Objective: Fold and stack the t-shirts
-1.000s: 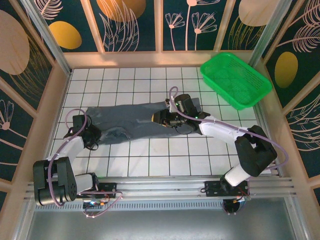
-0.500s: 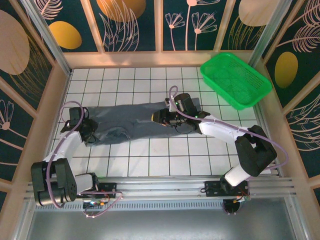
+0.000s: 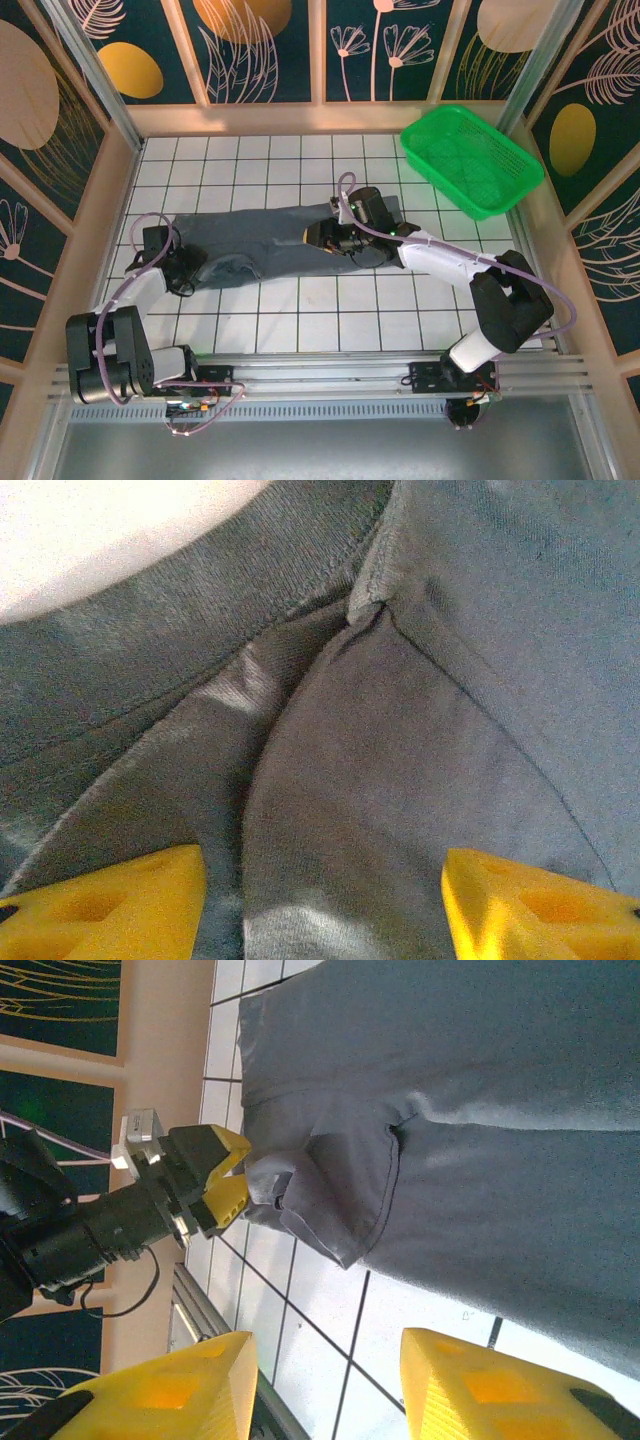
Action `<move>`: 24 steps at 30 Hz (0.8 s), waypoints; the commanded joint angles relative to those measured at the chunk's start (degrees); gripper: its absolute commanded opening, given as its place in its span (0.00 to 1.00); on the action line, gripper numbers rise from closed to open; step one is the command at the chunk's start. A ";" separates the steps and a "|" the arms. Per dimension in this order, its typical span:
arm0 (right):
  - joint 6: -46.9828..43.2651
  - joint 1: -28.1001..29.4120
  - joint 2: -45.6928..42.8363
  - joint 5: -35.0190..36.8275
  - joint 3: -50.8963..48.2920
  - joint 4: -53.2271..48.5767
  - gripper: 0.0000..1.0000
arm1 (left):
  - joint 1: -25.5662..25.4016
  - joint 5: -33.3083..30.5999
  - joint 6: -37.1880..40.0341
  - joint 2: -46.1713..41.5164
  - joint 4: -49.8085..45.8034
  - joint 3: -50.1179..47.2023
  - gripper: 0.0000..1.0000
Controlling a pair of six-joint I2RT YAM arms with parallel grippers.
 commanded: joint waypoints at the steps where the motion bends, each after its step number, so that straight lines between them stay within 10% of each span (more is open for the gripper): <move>1: -1.02 -0.24 -0.66 -1.02 0.10 -0.30 0.43 | 0.35 3.31 0.17 1.23 5.65 -1.21 0.63; 24: -0.55 -0.24 0.38 -0.68 0.87 -0.29 0.43 | 0.36 4.28 -0.54 -3.00 7.55 0.46 0.22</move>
